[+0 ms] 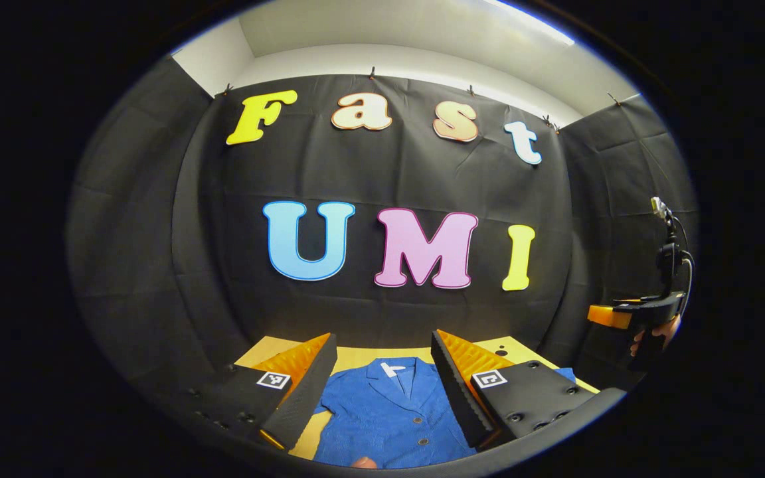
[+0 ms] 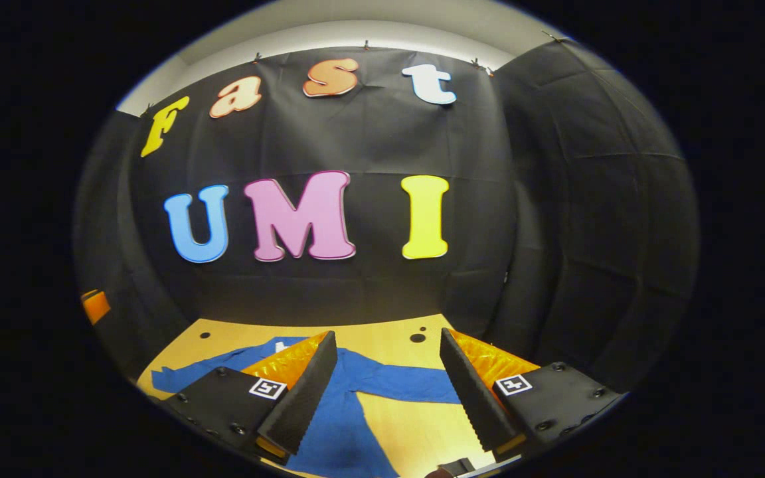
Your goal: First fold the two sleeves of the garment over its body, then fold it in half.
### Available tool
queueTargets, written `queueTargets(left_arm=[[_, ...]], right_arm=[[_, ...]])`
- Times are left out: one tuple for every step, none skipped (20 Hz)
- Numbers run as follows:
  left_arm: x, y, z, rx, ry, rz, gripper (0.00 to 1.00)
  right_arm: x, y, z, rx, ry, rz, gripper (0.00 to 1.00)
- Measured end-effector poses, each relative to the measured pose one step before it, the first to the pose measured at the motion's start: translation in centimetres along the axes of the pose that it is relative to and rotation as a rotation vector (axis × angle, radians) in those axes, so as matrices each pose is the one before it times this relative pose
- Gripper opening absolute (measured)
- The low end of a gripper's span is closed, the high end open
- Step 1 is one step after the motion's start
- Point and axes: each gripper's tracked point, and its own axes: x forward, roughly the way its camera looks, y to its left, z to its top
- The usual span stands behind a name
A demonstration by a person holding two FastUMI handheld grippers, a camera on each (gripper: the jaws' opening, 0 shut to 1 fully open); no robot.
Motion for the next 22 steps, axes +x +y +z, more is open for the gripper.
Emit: queueTargets(left_arm=[[0.139, -0.08, 0.082, -0.00048, 0.0023, 0.00214, 0.83], [0.283, -0.164, -0.101, 0.00125, 0.00295, 0.00406, 0.84], [0.124, -0.044, -0.021, 0.00266, 0.00244, 0.00435, 0.84], [0.383, -0.151, -0.259, 0.00276, 0.00537, 0.00384, 0.82], [0.316, -0.266, -0.29, -0.00186, 0.00716, 0.0026, 0.82], [0.441, -0.26, -0.258, -0.00795, 0.00575, -0.00238, 0.82], [0.537, -0.482, -0.075, -0.00864, 0.00792, -0.00797, 0.82], [0.691, -0.523, -0.303, 0.0, 0.01404, -0.0068, 0.82], [0.743, -0.351, 0.002, 0.0126, 0.0124, 0.00331, 0.83], [0.833, -0.108, 0.019, 0.02057, 0.0086, 0.00774, 0.82], [0.736, -0.333, 0.096, 0.0206, 0.00807, 0.00548, 0.82], [0.822, -0.544, -0.183, 0.01508, 0.01016, 0.0006, 0.81], [0.803, -0.725, -0.226, 0.00694, 0.01356, -0.005, 0.81], [0.853, -0.863, -0.195, 0.00079, 0.01153, -0.00639, 0.82], [0.751, -0.953, -0.071, -0.00256, 0.00807, -0.00924, 0.82], [0.721, -0.816, -0.081, -0.0036, 0.00671, -0.00753, 0.82], [0.747, -0.75, -0.023, -0.00724, 0.00553, -0.00624, 0.82], [0.589, -0.752, -0.095, -0.01254, 0.00643, -0.01079, 0.82], [0.585, -0.701, 0.041, -0.0163, 0.00539, -0.01423, 0.82], [0.408, -0.429, -0.14, -0.01156, 0.00806, -0.00874, 0.82], [0.398, -0.051, -0.102, -0.00379, 0.00701, 0.0028, 0.82], [0.279, 0.133, -0.141, 0.00132, 0.0033, 0.00631, 0.82]], right_arm=[[0.92, -1.304, -0.465, -0.01017, -0.00515, -0.02125, 0.98], [0.848, -1.122, -0.508, -0.01394, 0.00576, -0.02008, 0.98], [1.074, -1.146, -0.905, -0.01772, 0.0099, -0.0128, 0.98], [1.031, -0.928, -1.232, -0.02004, 0.01644, -0.00703, 0.98], [1.139, -0.869, -1.562, -0.0179, 0.0232, 0.00156, 0.98], [1.29, -0.896, -2.092, -0.00743, 0.03895, 0.00164, 0.98], [1.318, -0.96, -2.077, 0.01052, 0.048, -0.00426, 0.98], [1.441, -0.997, -2.117, 0.03035, 0.05542, -0.00975, 0.98], [1.249, -1.167, -1.915, 0.03279, 0.05315, -0.01785, 0.98], [1.825, -1.127, -1.614, 0.02399, 0.04582, -0.02299, 0.98], [1.585, -1.015, -1.497, 0.01107, 0.04152, -0.0222, 0.99], [1.667, -1.14, -1.258, 0.00185, 0.03432, -0.01882, 0.99], [1.5, -0.886, -1.377, 0.00326, 0.03948, -0.01374, 0.99], [1.804, -0.862, -1.5, 0.00541, 0.04312, -0.01138, 0.99], [1.74, -0.686, -1.154, 0.00617, 0.04521, -0.0138, 0.99], [1.319, -0.467, -1.13, 0.00616, 0.04996, -0.00838, 0.99], [1.078, -0.456, -1.066, 0.01149, 0.05154, -0.0085, 0.92], [1.028, -0.179, -0.436, 0.01556, 0.03351, 0.00068, 1.0], [0.968, -0.096, -0.345, 0.01302, 0.0203, 0.00264, 1.0], [0.944, -0.277, -0.422, 0.00423, 0.01862, -0.00223, 1.0], [0.884, -0.283, -0.531, -0.00168, 0.02329, -0.00844, 1.0], [0.193, -0.233, -0.501, -0.00628, 0.02378, -0.0156, 1.0]])
